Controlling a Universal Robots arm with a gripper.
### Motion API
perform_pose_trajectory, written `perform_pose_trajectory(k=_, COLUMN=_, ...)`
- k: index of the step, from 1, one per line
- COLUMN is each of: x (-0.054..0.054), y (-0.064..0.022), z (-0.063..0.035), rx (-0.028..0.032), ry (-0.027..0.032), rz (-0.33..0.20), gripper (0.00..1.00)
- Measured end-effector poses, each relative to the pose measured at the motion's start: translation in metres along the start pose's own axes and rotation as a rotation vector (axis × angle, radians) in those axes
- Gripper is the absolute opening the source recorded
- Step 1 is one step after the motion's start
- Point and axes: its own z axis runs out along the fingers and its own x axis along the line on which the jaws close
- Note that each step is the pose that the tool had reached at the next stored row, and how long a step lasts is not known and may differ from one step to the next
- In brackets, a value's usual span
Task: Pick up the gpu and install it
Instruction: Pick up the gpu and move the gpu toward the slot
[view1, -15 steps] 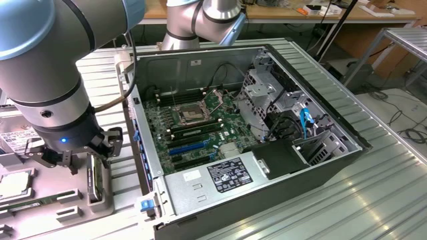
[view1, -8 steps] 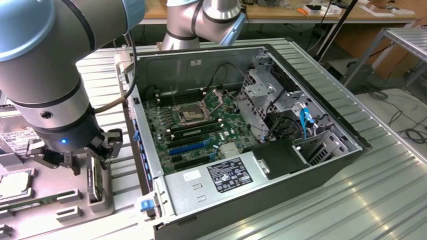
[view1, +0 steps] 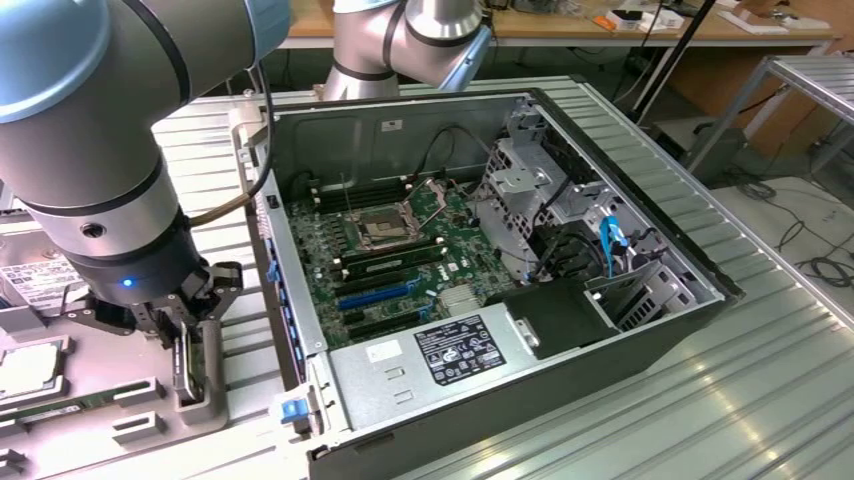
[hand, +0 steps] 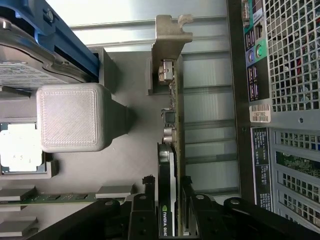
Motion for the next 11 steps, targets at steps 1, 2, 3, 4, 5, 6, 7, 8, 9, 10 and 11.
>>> perform_pose_trajectory(k=1, x=0.0000, y=0.0000, z=0.0000, rx=0.0000, ry=-0.0001, rz=0.000, gripper=0.30)
perform_pose_trajectory(k=2, x=0.0000, y=0.0000, z=0.0000, rx=0.0000, ry=0.0000, rz=0.000, gripper=0.30)
perform_pose_trajectory(k=3, x=-0.0002, y=0.0000, z=0.0001, rx=-0.0001, ry=-0.0001, rz=0.000, gripper=0.30)
perform_pose_trajectory(k=4, x=-0.0006, y=0.0000, z=0.0001, rx=-0.0002, ry=-0.0002, rz=0.000, gripper=0.30)
perform_pose_trajectory(k=5, x=-0.0016, y=0.0001, z=0.0002, rx=0.0000, ry=-0.0001, rz=0.000, gripper=0.30)
perform_pose_trajectory(k=6, x=-0.0018, y=0.0001, z=0.0003, rx=-0.0001, ry=-0.0001, rz=0.000, gripper=0.30)
perform_pose_trajectory(k=7, x=-0.0018, y=0.0001, z=0.0003, rx=0.0000, ry=-0.0001, rz=0.000, gripper=0.30)
perform_pose_trajectory(k=8, x=-0.0019, y=0.0001, z=0.0002, rx=0.0001, ry=0.0000, rz=0.000, gripper=0.30)
perform_pose_trajectory(k=9, x=-0.0019, y=0.0001, z=0.0002, rx=0.0000, ry=0.0000, rz=0.000, gripper=0.30)
perform_pose_trajectory(k=10, x=-0.0019, y=0.0001, z=0.0002, rx=0.0000, ry=0.0000, rz=0.000, gripper=0.30)
perform_pose_trajectory(k=11, x=-0.0019, y=0.0001, z=0.0002, rx=0.0000, ry=-0.0001, rz=0.000, gripper=0.30)
